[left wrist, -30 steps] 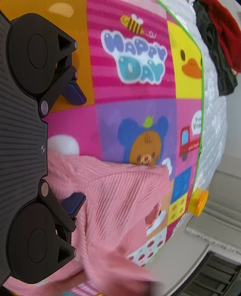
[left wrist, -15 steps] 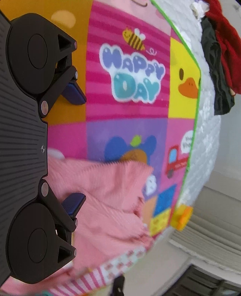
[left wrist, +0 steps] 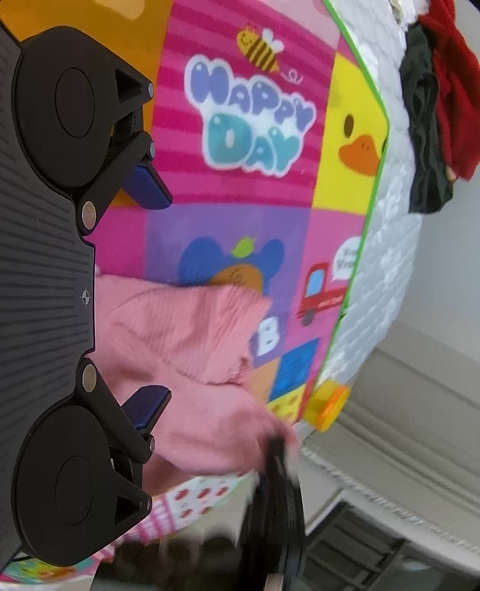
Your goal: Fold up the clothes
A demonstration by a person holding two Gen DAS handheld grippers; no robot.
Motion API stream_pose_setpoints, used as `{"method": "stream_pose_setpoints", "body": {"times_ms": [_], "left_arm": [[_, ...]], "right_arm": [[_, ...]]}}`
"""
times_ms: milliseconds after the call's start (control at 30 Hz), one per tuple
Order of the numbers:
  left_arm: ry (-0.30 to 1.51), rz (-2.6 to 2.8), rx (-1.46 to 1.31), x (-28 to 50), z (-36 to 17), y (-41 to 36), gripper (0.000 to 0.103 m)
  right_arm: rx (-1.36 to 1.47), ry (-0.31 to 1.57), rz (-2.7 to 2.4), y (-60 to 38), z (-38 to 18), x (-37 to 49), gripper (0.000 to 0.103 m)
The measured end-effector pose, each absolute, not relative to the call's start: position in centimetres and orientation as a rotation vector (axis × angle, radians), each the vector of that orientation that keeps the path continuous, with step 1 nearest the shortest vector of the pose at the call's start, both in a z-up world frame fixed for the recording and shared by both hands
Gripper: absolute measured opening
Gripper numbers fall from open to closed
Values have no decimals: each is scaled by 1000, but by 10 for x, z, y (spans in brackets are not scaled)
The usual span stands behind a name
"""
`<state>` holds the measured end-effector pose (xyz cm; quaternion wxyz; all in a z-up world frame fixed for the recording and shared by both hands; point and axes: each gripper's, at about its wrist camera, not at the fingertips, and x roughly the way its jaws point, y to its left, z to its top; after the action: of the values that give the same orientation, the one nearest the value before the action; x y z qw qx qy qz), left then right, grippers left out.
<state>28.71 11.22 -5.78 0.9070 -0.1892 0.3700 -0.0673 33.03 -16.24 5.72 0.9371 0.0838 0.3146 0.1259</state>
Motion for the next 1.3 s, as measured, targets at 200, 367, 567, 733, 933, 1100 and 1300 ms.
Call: {"method": "stream_pose_setpoints", "body": {"times_ms": [200,367,567,733,933,1100,1300], "left_arm": [[770,-118,-445,287,-57,118,103],[802,-130,-358,285,-59,104,103],[828,-145,-332,288,-65,97,103],[836,-146,-328,289,-67,97,103],[825,-147,-350,290,-66,100,103],[806,-147,-399,290,-63,107,103],[859,-101,-312,294,-71,101,103]], "right_arm": [[102,704,161,-223,47,287,28],[138,719,133,-225,34,287,28],[182,736,99,-226,17,287,67],[204,754,81,-223,4,290,67],[149,703,166,-194,16,307,12],[164,537,242,-198,64,297,12],[25,765,121,-218,3,290,19]]}}
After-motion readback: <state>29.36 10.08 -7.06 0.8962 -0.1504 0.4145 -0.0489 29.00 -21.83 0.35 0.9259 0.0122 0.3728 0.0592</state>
